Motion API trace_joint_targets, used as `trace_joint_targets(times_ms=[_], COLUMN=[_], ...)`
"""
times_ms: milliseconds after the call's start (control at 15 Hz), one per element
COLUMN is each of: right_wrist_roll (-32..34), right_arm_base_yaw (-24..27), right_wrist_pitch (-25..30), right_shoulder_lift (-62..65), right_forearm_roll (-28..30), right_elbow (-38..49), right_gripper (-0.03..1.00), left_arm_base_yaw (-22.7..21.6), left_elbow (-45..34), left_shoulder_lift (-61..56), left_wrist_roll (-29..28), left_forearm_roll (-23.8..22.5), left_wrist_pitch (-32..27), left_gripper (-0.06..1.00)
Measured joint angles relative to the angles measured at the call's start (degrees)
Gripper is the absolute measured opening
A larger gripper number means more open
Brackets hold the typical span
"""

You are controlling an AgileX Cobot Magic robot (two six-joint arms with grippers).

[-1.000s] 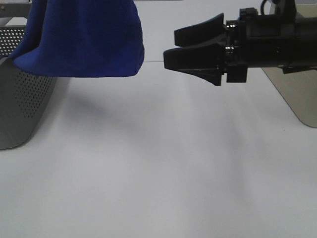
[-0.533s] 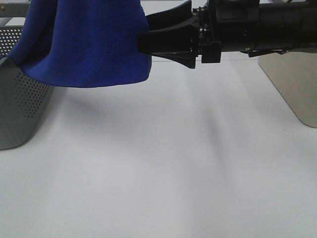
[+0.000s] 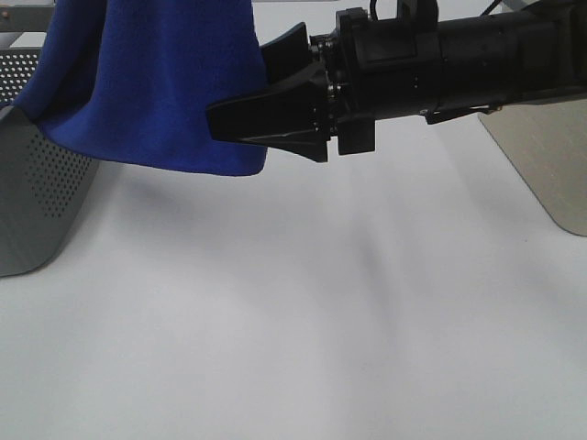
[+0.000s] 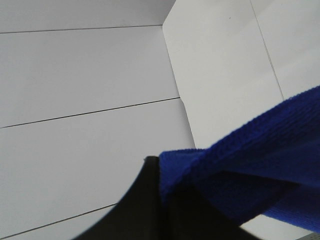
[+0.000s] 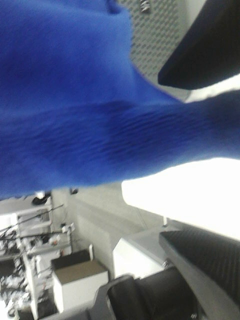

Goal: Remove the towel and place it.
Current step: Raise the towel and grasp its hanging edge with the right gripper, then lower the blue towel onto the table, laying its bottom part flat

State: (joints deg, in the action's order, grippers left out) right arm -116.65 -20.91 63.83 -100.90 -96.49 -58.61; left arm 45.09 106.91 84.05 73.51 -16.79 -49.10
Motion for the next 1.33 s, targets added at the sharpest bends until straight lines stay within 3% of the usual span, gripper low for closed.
trace_joint_targets(times_ms=[133, 267, 333, 533, 800, 1000, 1133, 1333], right_wrist_roll=[2.3, 3.3, 3.4, 4.7, 8.0, 15.9, 24.6, 46.2], right_arm_base_yaw=[0.2, 0.3, 0.3, 0.3, 0.3, 0.3, 0.3, 0.3], right_wrist_pitch=[-4.4, -5.5, -5.5, -5.7, -6.2, -10.2, -14.3, -18.1], right_shoulder_lift=[0.0, 0.0, 0.0, 0.0, 0.0, 0.9, 3.5, 7.5], right_forearm_roll=[0.5, 0.5, 0.5, 0.5, 0.5, 1.7, 8.4, 29.4], right_elbow=[0.0, 0.0, 0.0, 0.0, 0.0, 0.0, -1.0, -6.8], right_gripper=[0.69, 0.54, 0.38, 0.04, 0.02, 0.02, 0.02, 0.02], left_arm_base_yaw=[0.0, 0.0, 0.0, 0.0, 0.0, 0.0, 0.0, 0.0], left_elbow=[0.0, 0.0, 0.0, 0.0, 0.0, 0.0, 0.0, 0.0], left_shoulder_lift=[0.0, 0.0, 0.0, 0.0, 0.0, 0.0, 0.0, 0.1], left_wrist_roll=[-0.6, -1.3, -1.4, -1.6, -5.0, -11.7, -18.7, -29.9], left_forearm_roll=[0.0, 0.0, 0.0, 0.0, 0.0, 0.0, -0.1, -3.0], left_wrist_pitch=[-0.8, -0.9, -0.9, -1.5, -2.1, -2.1, -2.1, -2.1], left_gripper=[0.00, 0.00, 0.00, 0.00, 0.00, 0.00, 0.00, 0.00])
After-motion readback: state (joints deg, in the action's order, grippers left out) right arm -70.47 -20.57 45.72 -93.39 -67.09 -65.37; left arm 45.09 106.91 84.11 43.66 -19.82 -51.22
